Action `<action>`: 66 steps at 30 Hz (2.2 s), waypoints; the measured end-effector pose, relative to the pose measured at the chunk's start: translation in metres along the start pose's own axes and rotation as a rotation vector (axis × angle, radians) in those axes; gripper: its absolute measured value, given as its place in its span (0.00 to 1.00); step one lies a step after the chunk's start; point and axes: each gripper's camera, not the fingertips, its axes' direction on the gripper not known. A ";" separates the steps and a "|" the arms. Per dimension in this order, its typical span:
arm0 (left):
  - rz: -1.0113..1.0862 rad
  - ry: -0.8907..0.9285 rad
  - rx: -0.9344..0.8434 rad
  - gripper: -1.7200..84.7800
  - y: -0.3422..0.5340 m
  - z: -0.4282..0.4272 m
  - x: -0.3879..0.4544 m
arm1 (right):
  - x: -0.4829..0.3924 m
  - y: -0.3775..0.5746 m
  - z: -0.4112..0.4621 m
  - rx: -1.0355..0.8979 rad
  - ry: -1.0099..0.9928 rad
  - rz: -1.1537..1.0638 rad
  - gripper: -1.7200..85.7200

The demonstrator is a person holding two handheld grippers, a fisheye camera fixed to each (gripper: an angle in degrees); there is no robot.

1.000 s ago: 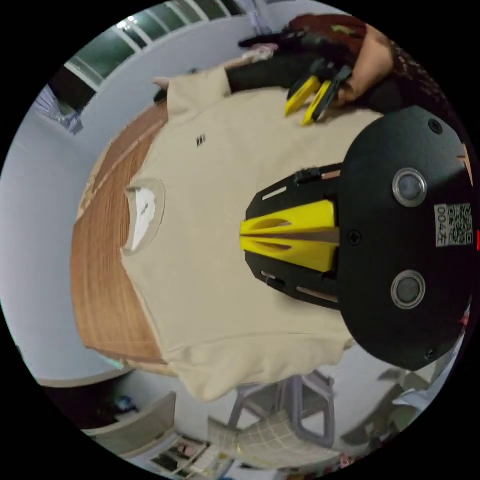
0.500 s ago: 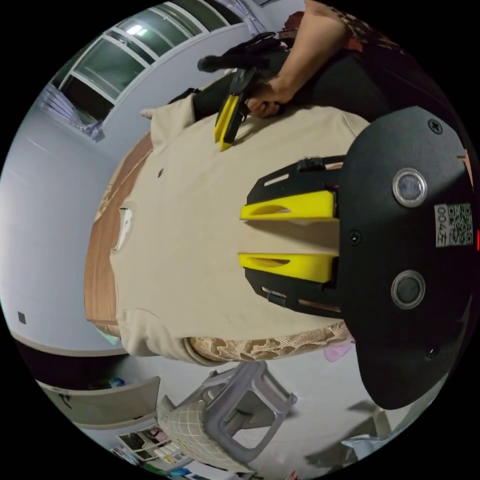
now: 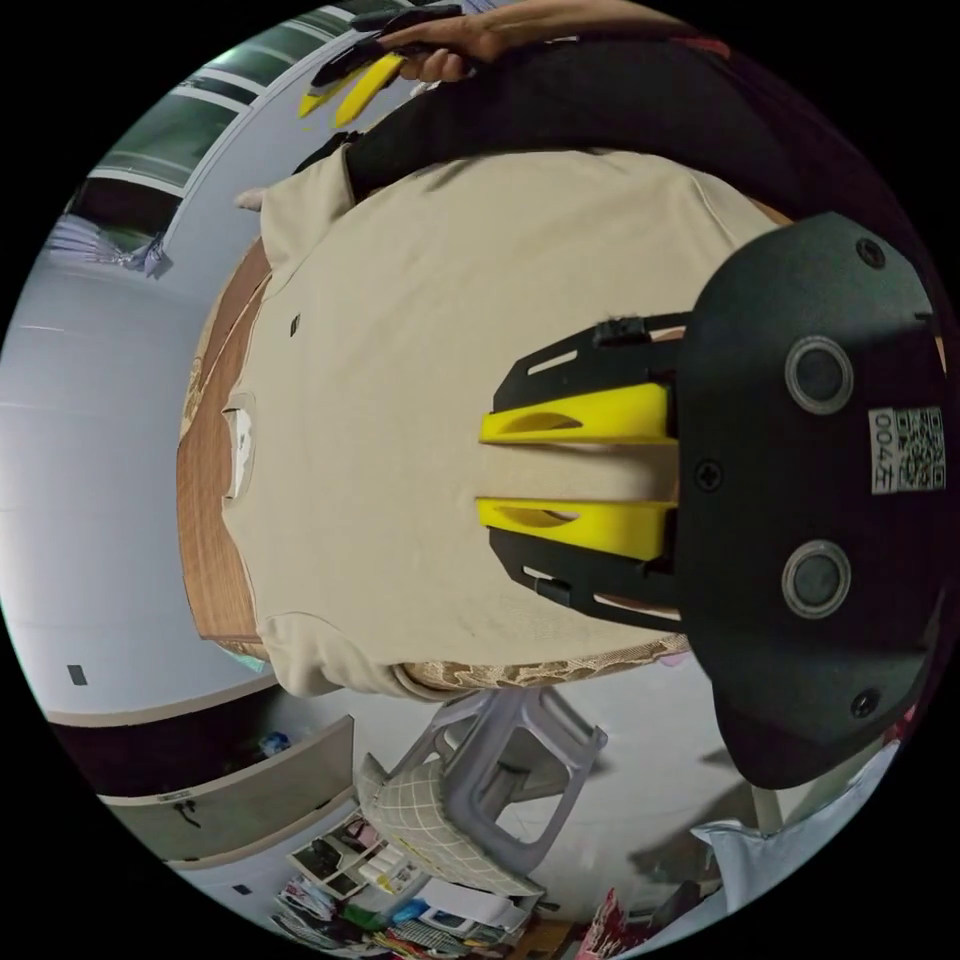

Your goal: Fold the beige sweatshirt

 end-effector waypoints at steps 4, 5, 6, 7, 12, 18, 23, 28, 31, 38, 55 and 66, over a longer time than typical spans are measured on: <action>0.009 -0.019 -0.002 0.11 0.005 -0.004 0.006 | 0.095 -0.050 -0.056 0.102 0.066 0.148 0.19; 0.014 -0.029 -0.002 0.11 0.007 -0.005 0.009 | 0.132 -0.064 -0.066 0.116 0.074 0.218 0.19; 0.017 -0.036 -0.002 0.11 0.009 -0.006 0.011 | 0.169 -0.076 -0.071 0.117 0.068 0.303 0.19; 0.018 -0.038 -0.002 0.11 0.010 -0.006 0.012 | 0.189 -0.081 -0.072 0.114 0.056 0.350 0.19; 0.016 -0.037 -0.002 0.11 0.017 -0.011 0.016 | 0.322 -0.100 -0.067 0.130 -0.078 0.677 0.19; 0.023 -0.054 -0.002 0.11 0.023 -0.016 0.023 | 0.379 -0.118 -0.059 0.144 0.018 0.752 0.19; 0.025 -0.059 -0.001 0.11 0.028 -0.019 0.026 | 0.395 -0.134 -0.044 0.122 0.055 0.737 0.18; 0.024 -0.058 -0.001 0.11 0.031 -0.022 0.027 | 0.395 -0.147 -0.027 0.121 0.095 0.714 0.11; 0.024 -0.057 0.000 0.11 0.032 -0.024 0.027 | 0.382 -0.154 -0.019 0.091 0.147 0.687 0.07; 0.018 -0.044 0.003 0.11 0.033 -0.029 0.023 | 0.268 -0.201 -0.051 0.243 0.175 0.463 0.06; -0.012 0.020 0.013 0.10 0.024 -0.036 -0.007 | -0.220 -0.128 0.073 0.028 -0.127 -0.480 0.11; -0.023 0.034 0.014 0.10 0.008 -0.036 -0.033 | -0.128 -0.043 0.145 -0.240 0.143 -0.307 0.13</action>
